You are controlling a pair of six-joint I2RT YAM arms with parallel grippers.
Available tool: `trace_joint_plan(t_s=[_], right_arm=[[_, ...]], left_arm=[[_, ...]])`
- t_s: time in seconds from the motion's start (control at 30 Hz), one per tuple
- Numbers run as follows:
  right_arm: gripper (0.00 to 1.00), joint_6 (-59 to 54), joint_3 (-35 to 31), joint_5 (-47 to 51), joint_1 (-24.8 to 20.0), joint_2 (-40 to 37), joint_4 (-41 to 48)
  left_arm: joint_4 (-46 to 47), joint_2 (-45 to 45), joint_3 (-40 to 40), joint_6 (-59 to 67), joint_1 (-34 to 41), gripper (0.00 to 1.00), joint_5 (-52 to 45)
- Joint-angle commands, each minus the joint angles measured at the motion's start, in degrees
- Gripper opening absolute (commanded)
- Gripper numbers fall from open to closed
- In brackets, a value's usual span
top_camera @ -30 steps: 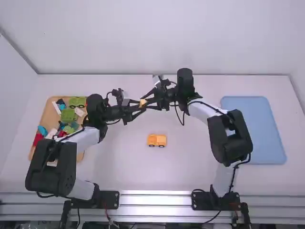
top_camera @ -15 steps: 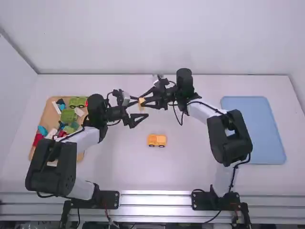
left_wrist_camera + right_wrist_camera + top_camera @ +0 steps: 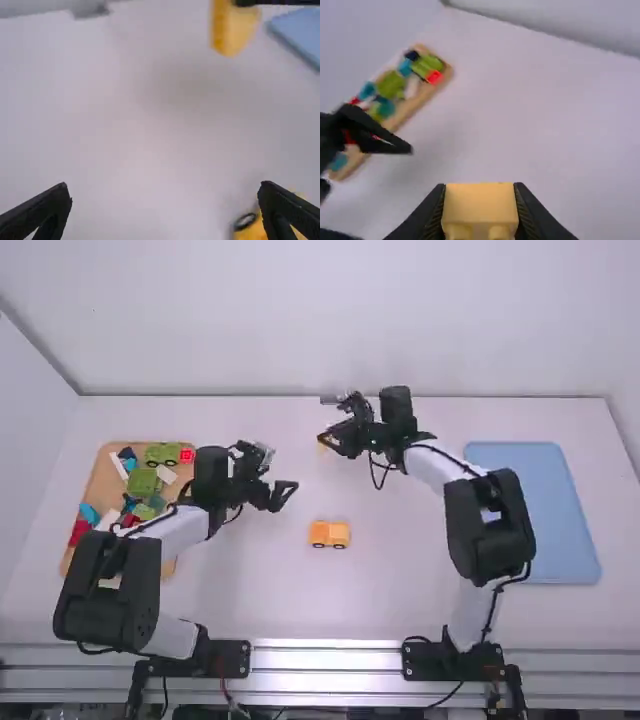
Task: Assemble lego blocks to make yellow taxi
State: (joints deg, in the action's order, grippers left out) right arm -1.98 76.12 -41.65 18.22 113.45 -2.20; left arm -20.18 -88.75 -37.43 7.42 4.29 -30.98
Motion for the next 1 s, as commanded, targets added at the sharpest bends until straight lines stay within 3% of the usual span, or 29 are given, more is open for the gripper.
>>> trace_joint_plan(t_s=[0.0, 0.13, 0.23, 0.4, 0.53, 0.83, 0.97], right_arm=[[0.07, -5.8, 5.4, 13.6, 3.2, -2.8, 5.6], [0.05, -10.4, 8.7, 18.4, 7.1, -2.3, 14.8], [0.03, -11.6, 9.2, 19.1, 8.8, -1.4, 16.6], [0.07, -15.4, 9.4, 19.4, 12.0, 0.3, 20.7], [0.08, -18.8, 9.4, 23.9, 15.9, 0.8, 24.3], [0.06, -24.7, 9.4, 23.8, 22.0, 2.3, 29.9], [0.06, -28.2, 9.4, 25.0, 24.5, 3.4, 33.0]], left_arm=[[1.4, 2.4, 0.2, 1.0, 0.2, 0.99, 13.6], [5.9, 7.7, 0.2, -1.8, 0.2, 0.99, 23.3], [10.0, 12.7, 0.2, -4.6, 0.2, 0.99, 30.2], [18.6, 26.9, 0.9, -7.2, 0.2, 0.99, 38.7], [19.6, 40.2, 5.7, -8.3, 0.2, 0.99, 43.8], [17.3, 64.3, 18.0, -8.1, 0.2, 0.99, 43.9], [16.9, 70.9, 21.0, -8.1, 0.2, 0.99, 43.5]])
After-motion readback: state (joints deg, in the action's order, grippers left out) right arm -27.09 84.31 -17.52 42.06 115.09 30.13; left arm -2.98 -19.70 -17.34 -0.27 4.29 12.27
